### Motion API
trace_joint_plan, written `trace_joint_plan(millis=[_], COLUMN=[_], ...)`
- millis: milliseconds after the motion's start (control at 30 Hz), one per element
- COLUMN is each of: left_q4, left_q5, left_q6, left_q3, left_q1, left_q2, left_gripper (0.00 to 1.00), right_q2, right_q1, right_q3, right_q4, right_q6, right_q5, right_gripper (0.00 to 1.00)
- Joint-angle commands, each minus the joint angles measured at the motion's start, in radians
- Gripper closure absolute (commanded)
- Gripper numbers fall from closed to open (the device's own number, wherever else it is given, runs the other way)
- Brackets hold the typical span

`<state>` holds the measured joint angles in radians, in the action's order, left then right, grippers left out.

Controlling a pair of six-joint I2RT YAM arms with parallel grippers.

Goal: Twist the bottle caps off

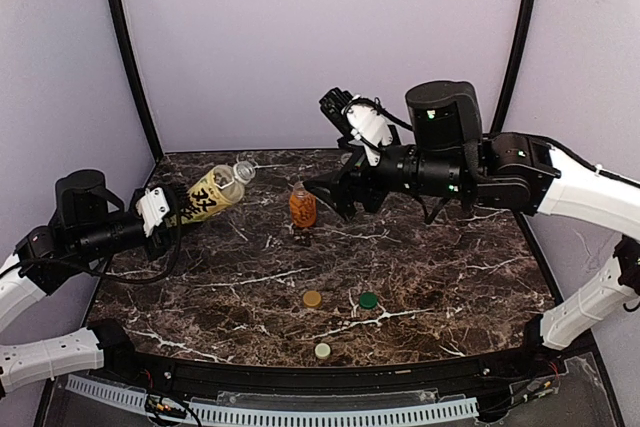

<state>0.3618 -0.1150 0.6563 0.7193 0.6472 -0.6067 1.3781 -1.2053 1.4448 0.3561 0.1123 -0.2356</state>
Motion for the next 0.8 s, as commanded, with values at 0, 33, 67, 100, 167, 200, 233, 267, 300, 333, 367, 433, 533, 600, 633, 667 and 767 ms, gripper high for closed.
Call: trace_joint_plan(millis=[0,33,67,100,167,200,233,267,300,333,367,433,533,600,633,667,767], left_q4=[-0.033,-0.034,-0.036,-0.038,-0.039,-0.039,-0.040,-0.043,-0.045,-0.044,-0.040,-0.034,-0.026,-0.025,-0.026,-0.027,-0.029], left_q5=[-0.032,-0.040,-0.064,-0.097,-0.163,-0.188,-0.239,-0.268,-0.323,-0.348,-0.389,-0.420,-0.428,-0.427,-0.427,-0.427,-0.430], left_q6=[-0.096,-0.109,-0.139,-0.156,-0.203,-0.231,-0.245,-0.269,-0.277,-0.287,-0.289,-0.301,-0.302,-0.299,-0.298,-0.298,-0.297], left_q3=[0.029,0.033,0.035,0.041,0.051,0.053,0.057,0.058,0.057,0.057,0.057,0.058,0.063,0.070,0.071,0.073,0.074], left_q1=[-0.015,-0.017,-0.021,-0.022,-0.026,-0.028,-0.031,-0.031,-0.034,-0.035,-0.036,-0.038,-0.038,-0.040,-0.040,-0.040,-0.040], left_q2=[0.007,0.009,0.010,0.012,0.015,0.016,0.017,0.017,0.018,0.018,0.018,0.017,0.016,0.016,0.015,0.015,0.016], left_gripper=[0.82,0.82,0.82,0.82,0.82,0.82,0.82,0.82,0.82,0.82,0.82,0.82,0.82,0.82,0.82,0.82,0.82], right_q2=[-0.011,-0.012,-0.014,-0.013,0.000,0.015,0.036,0.060,0.091,0.117,0.142,0.184,0.238,0.264,0.276,0.288,0.315], right_q1=[0.020,0.020,0.019,0.020,0.020,0.018,0.019,0.019,0.018,0.019,0.020,0.021,0.019,0.019,0.018,0.019,0.017], right_q3=[-0.024,-0.027,-0.031,-0.035,-0.051,-0.051,-0.040,-0.023,0.003,0.028,0.046,0.081,0.131,0.145,0.151,0.162,0.189], right_q4=[0.004,-0.021,-0.062,-0.128,-0.255,-0.314,-0.346,-0.390,-0.412,-0.434,-0.459,-0.520,-0.565,-0.597,-0.605,-0.606,-0.585], right_q6=[-0.159,-0.148,-0.141,-0.137,-0.143,-0.151,-0.156,-0.161,-0.164,-0.166,-0.166,-0.168,-0.171,-0.180,-0.190,-0.193,-0.194], right_q5=[0.166,0.230,0.299,0.392,0.488,0.515,0.529,0.531,0.528,0.529,0.534,0.549,0.563,0.584,0.595,0.609,0.635], right_gripper=[0.07,0.08,0.09,0.09,0.10,0.10,0.10,0.11,0.11,0.12,0.13,0.16,0.21,0.25,0.31,0.36,0.52])
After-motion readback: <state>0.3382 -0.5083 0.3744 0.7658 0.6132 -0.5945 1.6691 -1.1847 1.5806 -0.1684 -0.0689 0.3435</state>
